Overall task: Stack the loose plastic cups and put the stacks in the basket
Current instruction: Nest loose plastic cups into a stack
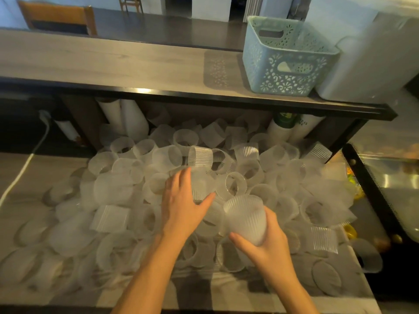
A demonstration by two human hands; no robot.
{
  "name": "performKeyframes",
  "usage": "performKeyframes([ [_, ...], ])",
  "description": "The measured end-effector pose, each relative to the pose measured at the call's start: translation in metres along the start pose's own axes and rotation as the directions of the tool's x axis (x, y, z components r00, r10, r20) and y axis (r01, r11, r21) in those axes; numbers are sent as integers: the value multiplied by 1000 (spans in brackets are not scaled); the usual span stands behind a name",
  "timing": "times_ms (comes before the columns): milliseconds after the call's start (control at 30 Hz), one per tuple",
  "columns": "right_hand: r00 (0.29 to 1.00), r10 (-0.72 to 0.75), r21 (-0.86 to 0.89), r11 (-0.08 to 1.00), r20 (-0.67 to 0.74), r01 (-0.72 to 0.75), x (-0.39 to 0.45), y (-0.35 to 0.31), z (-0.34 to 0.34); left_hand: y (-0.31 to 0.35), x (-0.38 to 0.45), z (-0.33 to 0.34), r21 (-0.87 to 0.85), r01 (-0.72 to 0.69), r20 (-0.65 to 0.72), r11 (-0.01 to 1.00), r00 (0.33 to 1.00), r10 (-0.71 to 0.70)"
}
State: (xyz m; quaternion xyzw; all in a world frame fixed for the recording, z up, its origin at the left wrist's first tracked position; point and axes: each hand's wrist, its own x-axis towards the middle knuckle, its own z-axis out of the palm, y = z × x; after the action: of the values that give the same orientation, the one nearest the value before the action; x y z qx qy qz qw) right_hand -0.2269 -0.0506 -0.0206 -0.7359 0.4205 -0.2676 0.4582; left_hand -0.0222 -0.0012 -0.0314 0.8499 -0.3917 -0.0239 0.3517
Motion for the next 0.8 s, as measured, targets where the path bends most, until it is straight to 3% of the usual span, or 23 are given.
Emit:
performKeyframes([
  [167,1000,3,30,1000,-15,-3,2,0,-3,0,34,22,262,10,123,965,991,-44],
  [400,999,52,57,997,-16,-51,6,3,-5,-10,32,37,326,13,108,945,993,-51],
  [467,998,57,58,997,-15,-56,7,3,-3,-11,33,33,249,17,101,968,994,-43],
  [567,998,65,64,996,-21,-63,9,2,-2,-9,34,17,-46,-4,61,999,998,7],
  [700,997,65,40,997,-31,-64,13,-1,0,-8,32,-12,-268,-17,8,963,1000,20],
  [800,999,47,-2,999,-21,-47,16,-6,1,-9,26,-35,-474,-14,-8,881,1000,12],
])
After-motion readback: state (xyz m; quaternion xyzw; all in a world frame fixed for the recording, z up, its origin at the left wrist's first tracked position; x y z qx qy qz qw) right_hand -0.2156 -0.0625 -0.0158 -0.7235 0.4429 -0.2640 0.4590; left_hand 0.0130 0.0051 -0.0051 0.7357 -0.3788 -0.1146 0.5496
